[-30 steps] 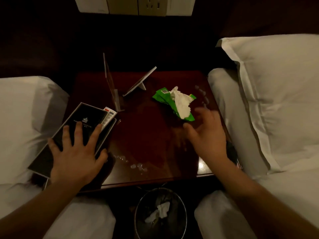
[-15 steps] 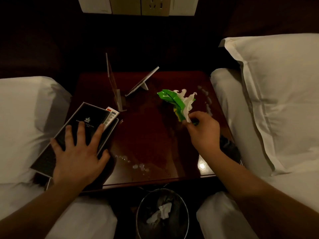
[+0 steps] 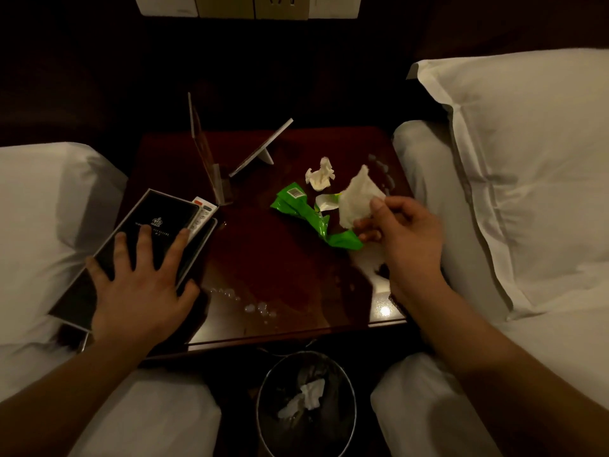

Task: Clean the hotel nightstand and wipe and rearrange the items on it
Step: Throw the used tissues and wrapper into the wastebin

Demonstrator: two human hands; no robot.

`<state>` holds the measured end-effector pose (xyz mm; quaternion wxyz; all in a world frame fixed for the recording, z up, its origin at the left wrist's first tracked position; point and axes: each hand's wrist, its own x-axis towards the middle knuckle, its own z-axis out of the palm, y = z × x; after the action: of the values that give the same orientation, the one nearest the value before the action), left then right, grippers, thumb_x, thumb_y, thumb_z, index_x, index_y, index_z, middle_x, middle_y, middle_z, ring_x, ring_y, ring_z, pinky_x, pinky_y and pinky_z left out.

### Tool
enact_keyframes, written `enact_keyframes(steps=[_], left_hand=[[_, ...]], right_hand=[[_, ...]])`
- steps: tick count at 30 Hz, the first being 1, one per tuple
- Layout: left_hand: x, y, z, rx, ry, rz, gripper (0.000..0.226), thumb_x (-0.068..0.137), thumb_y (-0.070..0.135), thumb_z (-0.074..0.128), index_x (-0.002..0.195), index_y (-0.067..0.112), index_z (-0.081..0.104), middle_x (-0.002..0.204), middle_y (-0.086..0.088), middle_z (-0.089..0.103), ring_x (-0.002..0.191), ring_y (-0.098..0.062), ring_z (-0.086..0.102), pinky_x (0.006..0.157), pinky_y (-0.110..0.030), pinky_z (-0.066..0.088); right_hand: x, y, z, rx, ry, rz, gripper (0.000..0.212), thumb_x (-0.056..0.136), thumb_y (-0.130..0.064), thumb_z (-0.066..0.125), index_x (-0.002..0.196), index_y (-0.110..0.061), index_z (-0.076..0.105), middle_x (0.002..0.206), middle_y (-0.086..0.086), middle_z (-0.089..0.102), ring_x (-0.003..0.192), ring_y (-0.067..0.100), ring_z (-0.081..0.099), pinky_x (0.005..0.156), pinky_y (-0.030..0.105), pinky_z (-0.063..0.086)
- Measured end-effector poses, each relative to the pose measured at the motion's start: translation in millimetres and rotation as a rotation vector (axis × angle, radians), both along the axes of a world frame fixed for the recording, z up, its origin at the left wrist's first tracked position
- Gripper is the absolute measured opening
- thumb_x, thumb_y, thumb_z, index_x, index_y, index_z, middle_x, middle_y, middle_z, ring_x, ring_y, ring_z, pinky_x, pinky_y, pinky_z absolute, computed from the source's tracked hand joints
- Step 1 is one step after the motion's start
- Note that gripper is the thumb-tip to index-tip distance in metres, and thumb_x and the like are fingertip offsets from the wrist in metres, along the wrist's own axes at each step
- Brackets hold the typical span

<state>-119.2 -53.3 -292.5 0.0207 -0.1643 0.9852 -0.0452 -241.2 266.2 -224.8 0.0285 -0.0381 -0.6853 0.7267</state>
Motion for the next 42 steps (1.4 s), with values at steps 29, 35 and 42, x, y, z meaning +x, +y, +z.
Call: enact_keyframes(steps=[29,35,42], left_hand=[[0,2,-2,0.021,0.048,-0.008,0.075,0.088,0.061,0.031,0.157,0.04,0.01,0.161,-0.024,0.024,0.148,-0.05,0.016,0.109,-0.078,0.015],[1,3,1,0.026,0.034,0.002,0.075,0.088,0.063,0.026,0.158,0.04,0.008,0.162,-0.023,0.023,0.148,-0.05,0.015,0.11,-0.078,0.015],[1,1,-2,0.009,0.034,-0.005,0.076,0.088,0.063,0.027,0.158,0.04,0.007,0.161,-0.024,0.025,0.148,-0.051,0.016,0.109,-0.078,0.015]], right_hand=[[177,5,-144,0.757,-0.231,0.581,0.025,0.088,-0.018,0.066,0.111,-0.025,0.069,0.108,-0.013,0.061,0.094,-0.002,0.063,0.087,0.018,0.052],[137,8,-56,0.687,0.05,0.499,0.017,0.086,-0.041,0.059,0.102,-0.038,0.063,0.09,-0.02,0.06,0.082,0.001,0.062,0.07,0.012,0.051],[33,4,-25,1.129,0.304,0.277,0.061,0.084,-0.034,0.073,0.139,-0.028,0.047,0.135,0.002,0.044,0.081,0.012,0.06,0.062,0.026,0.051]])
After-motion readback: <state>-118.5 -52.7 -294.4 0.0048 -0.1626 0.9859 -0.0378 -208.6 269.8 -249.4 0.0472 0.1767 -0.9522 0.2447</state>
